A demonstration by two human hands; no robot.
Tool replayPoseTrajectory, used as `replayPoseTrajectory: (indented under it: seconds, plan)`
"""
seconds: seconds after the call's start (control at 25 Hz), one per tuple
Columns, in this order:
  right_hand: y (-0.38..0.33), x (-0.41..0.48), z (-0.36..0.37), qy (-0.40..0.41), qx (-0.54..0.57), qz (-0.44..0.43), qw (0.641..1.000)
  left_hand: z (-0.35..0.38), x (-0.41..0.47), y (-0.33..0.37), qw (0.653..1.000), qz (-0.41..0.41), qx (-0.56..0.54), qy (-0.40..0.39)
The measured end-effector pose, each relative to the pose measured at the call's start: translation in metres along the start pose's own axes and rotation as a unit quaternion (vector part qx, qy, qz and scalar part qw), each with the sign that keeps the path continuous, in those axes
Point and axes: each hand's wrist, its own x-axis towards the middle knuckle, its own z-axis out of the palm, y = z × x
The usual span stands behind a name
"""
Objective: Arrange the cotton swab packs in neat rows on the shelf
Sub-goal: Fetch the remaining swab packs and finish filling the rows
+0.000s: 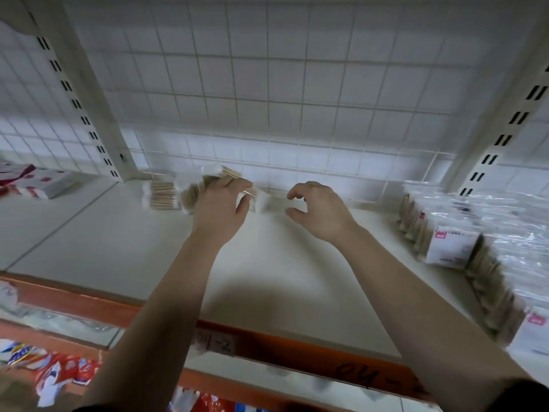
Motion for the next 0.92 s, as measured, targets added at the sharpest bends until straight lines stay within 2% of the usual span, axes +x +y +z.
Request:
replayPoseTrajectory:
  seconds: [0.16,0.32,0.48,0.92]
  plan:
    - [-0.015,0.024,0.031,0.016,0.048,-0.007,0.999,0.01,-0.015,-0.019,0.998,-0.054,-0.02,0.018]
    - [-0.026,0.046,0.054,0.041,0.07,-0.008,0.997,0.01,-0.014,-0.026,0.997,-0.064,-0.015,0.036]
    - [-0.031,0.058,0.071,0.025,0.089,0.023,0.995,0.01,-0.014,-0.037,0.995,-0.081,-0.026,0.05]
    - [-0.015,0.04,0.052,0.03,0.199,0.028,0.979,0.01,-0.01,-0.041,0.993,-0.085,-0.043,0.072]
